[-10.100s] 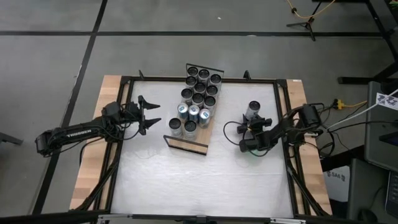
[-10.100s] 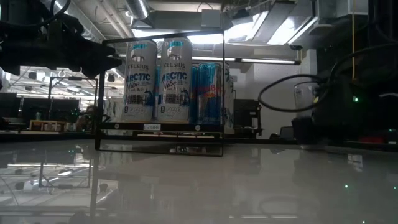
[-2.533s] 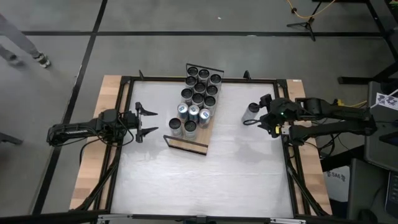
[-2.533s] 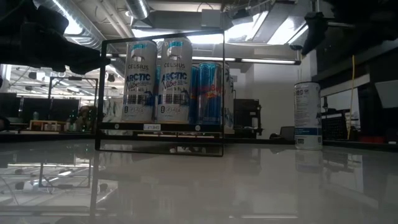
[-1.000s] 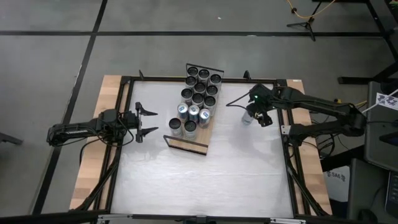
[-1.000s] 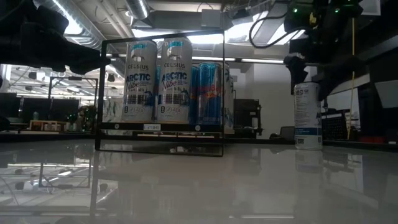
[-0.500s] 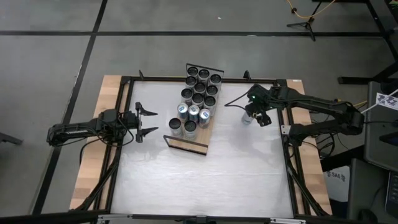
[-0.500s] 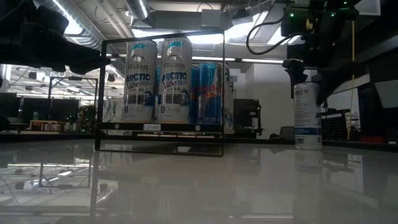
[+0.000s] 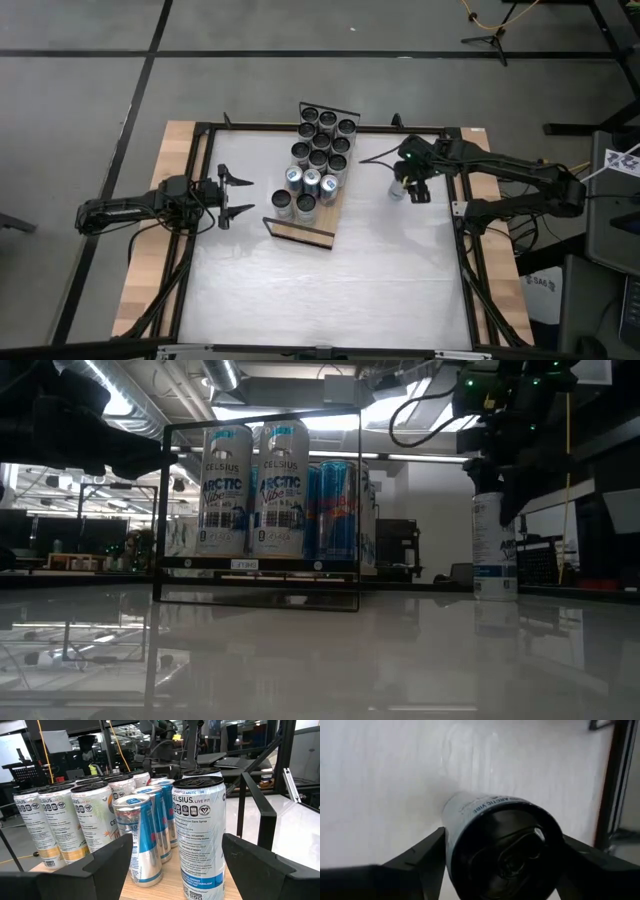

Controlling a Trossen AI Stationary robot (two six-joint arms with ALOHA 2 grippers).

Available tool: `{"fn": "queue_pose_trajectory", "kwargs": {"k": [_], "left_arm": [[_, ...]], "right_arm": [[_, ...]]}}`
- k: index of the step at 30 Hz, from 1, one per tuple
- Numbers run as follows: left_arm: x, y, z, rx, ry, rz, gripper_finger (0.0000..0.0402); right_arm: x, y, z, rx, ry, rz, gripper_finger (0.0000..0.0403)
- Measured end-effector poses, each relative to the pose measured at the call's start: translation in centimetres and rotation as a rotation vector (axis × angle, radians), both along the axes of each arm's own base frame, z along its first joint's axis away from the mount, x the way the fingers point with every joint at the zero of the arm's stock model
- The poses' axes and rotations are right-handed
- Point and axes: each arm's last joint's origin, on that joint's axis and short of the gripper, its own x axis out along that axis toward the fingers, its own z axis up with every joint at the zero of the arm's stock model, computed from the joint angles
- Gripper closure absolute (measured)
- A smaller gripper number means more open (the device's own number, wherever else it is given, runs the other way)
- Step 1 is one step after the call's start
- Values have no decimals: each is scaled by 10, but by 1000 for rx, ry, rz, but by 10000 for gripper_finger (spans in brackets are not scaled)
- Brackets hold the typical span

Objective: Place canned beverage on shelf
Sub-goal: Put the blue soda can on the shelf aligned with the other blue soda can

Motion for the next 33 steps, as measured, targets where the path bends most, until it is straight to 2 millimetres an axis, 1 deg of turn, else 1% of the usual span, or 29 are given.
{"fn": "queue_pose_trajectory", "kwargs": {"k": [4, 9, 13, 22, 25, 29, 33], "left_arm": [[0, 0, 0, 0, 0, 0, 100], [0, 0, 0, 0, 0, 0, 100], [0, 0, 0, 0, 0, 0, 100], [0, 0, 0, 0, 0, 0, 100], [0, 0, 0, 0, 0, 0, 100], [0, 0, 0, 0, 0, 0, 100], [0, 0, 0, 0, 0, 0, 100]], "right_arm": [[1, 0, 0, 51, -44, -168, 120], [3, -2, 1, 105, -115, -396, 125], [5, -4, 1, 90, -153, -503, 126], [9, -5, 3, 135, -234, -599, 126], [10, -3, 3, 197, -245, -605, 126], [17, 9, 5, 221, -265, -551, 126], [25, 24, 17, 248, -298, -512, 126]]}}
